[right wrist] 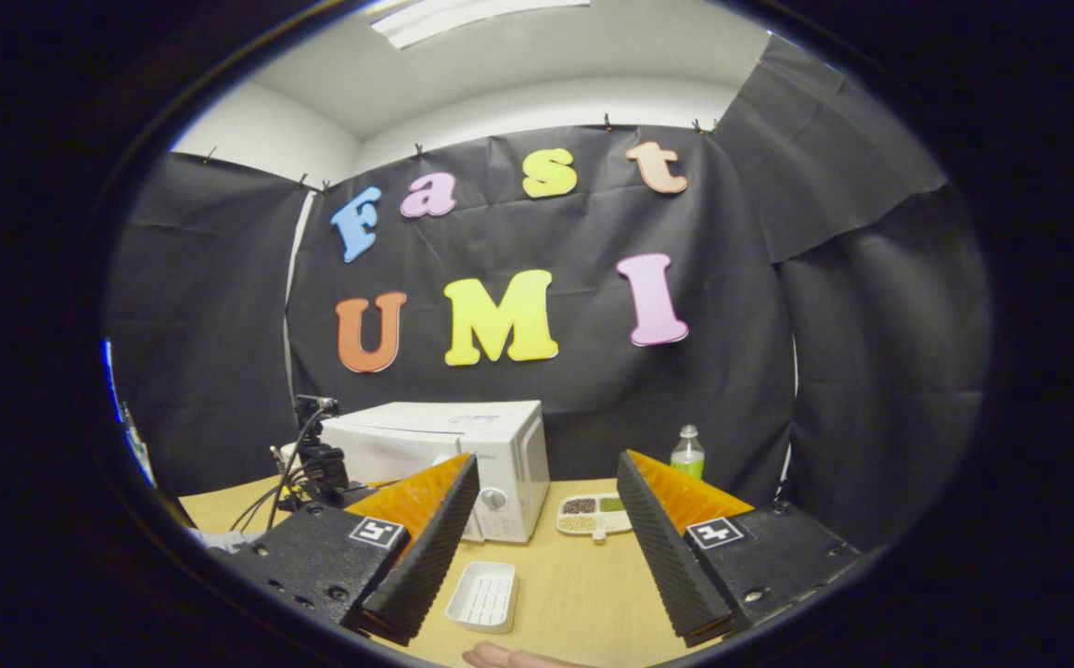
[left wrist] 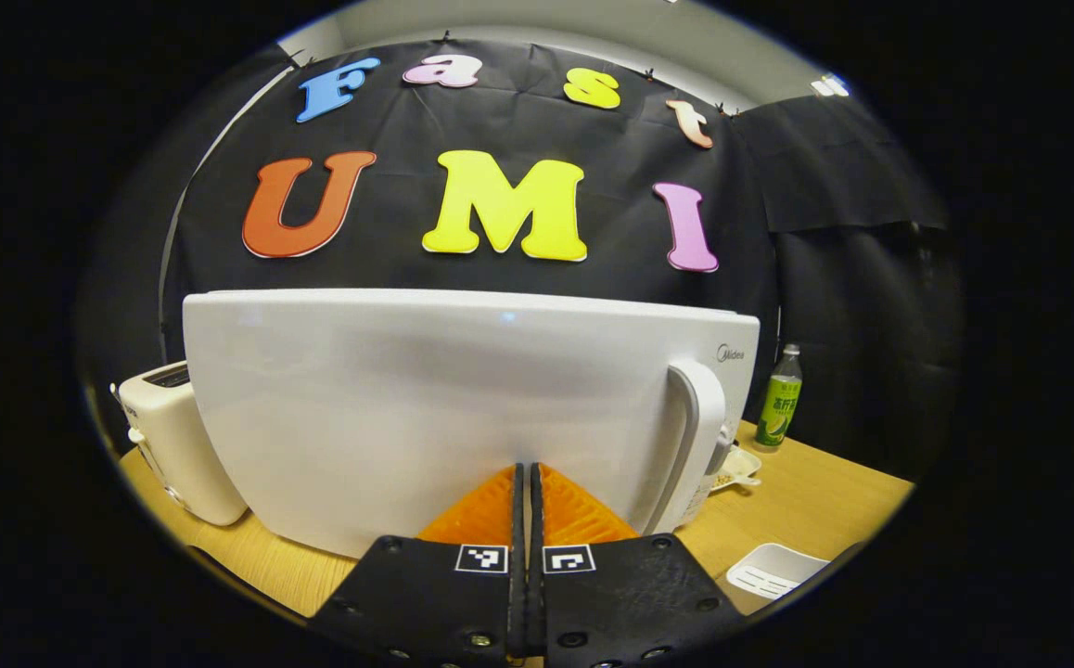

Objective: Open the microwave oven with the left hand, put the food in, and close the microwave oven.

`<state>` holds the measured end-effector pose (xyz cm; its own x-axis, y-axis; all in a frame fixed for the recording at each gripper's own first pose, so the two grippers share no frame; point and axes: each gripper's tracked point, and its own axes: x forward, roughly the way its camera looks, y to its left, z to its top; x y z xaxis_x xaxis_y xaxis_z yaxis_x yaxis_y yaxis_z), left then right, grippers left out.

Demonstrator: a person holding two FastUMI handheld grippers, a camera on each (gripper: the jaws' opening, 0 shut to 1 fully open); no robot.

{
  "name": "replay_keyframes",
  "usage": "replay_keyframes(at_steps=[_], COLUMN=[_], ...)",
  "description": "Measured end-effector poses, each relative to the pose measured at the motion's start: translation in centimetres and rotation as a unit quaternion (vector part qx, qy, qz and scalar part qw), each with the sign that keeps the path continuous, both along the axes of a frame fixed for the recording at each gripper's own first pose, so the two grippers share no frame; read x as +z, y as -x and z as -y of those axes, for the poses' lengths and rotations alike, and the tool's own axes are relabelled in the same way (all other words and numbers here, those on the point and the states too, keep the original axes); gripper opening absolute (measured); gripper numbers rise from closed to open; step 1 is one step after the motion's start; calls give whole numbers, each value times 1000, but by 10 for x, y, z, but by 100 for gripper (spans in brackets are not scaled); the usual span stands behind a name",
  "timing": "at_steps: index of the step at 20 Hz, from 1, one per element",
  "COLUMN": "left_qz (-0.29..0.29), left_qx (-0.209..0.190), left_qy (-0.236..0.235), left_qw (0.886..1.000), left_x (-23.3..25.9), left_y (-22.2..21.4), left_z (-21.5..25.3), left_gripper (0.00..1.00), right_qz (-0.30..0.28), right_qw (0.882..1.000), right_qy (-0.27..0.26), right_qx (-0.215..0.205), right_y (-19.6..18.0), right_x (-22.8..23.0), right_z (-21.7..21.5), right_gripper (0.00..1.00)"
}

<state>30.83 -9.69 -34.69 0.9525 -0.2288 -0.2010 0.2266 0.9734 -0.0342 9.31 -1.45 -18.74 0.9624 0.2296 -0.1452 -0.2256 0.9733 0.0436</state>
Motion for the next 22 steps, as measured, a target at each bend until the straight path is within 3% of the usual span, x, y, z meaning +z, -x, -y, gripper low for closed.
replay_keyframes(at_steps=[4,9,13,14,16,17,18,19,20,21,22], left_qz=[6,14,-36,-50,-59,-60,-59,-58,-62,-64,-59], left_qx=[17,15,30,26,23,25,31,39,46,49,48], left_qy=[-40,-36,-20,-23,-21,-19,-20,-23,-27,-31,-29], left_qw=[999,999,999,998,998,998,998,997,997,996,997], left_x=[-6,-2,-17,-20,-17,-14,-10,-6,-1,11,24], left_y=[-3,-2,8,17,34,43,51,60,71,85,97], left_z=[-2,-1,-7,-5,-4,-3,-4,-6,-6,-4,-2], left_gripper=[0,0,2,8,53,86,82,90,93,82,94], right_qz=[-12,-34,-49,-50,-53,-57,-60,-62,-65,-65,-63], right_qw=[1000,999,998,998,997,996,995,994,994,994,994], right_qy=[-1,0,4,4,8,12,14,14,16,20,21], right_qx=[-7,-23,-39,-44,-57,-70,-80,-84,-84,-85,-86], right_y=[-3,3,12,15,22,24,27,32,38,43,49], right_x=[-10,-17,-18,-17,-16,-16,-15,-13,-11,-8,-4], right_z=[8,12,10,11,14,17,18,15,11,9,7], right_gripper=[96,95,95,95,95,95,95,95,95,95,95])
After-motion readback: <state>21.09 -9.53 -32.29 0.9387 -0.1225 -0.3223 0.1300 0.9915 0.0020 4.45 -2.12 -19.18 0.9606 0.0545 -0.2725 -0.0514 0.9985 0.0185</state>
